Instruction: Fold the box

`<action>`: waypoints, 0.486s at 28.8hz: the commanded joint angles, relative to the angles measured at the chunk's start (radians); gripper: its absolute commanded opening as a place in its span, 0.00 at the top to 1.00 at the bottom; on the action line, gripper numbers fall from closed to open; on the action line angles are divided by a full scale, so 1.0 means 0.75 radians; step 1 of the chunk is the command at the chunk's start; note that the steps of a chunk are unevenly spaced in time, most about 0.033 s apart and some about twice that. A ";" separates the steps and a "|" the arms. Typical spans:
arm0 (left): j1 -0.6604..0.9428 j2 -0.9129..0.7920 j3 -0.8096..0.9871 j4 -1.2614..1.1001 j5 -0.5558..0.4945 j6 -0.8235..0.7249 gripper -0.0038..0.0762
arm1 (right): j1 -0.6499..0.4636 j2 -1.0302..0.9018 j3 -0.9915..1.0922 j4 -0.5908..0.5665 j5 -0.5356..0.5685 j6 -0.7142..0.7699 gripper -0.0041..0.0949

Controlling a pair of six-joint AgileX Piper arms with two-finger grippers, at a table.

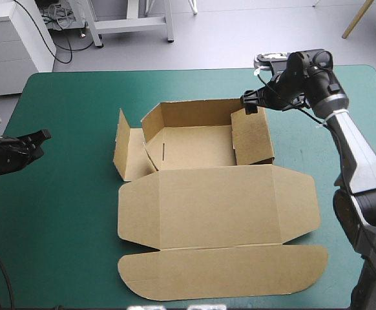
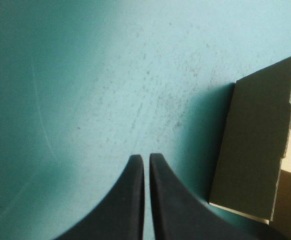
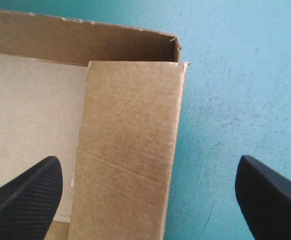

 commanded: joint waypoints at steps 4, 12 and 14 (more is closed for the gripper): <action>0.006 -0.042 -0.034 -0.047 -0.036 -0.001 0.93 | -0.008 -0.323 -0.046 -0.070 -0.030 0.044 0.08; 0.006 -0.042 -0.034 -0.052 -0.030 -0.001 0.93 | -0.008 -0.536 0.090 -0.108 -0.030 0.095 0.08; 0.006 -0.042 -0.030 -0.062 -0.026 -0.006 0.93 | -0.008 -0.555 0.155 -0.138 -0.030 0.095 0.09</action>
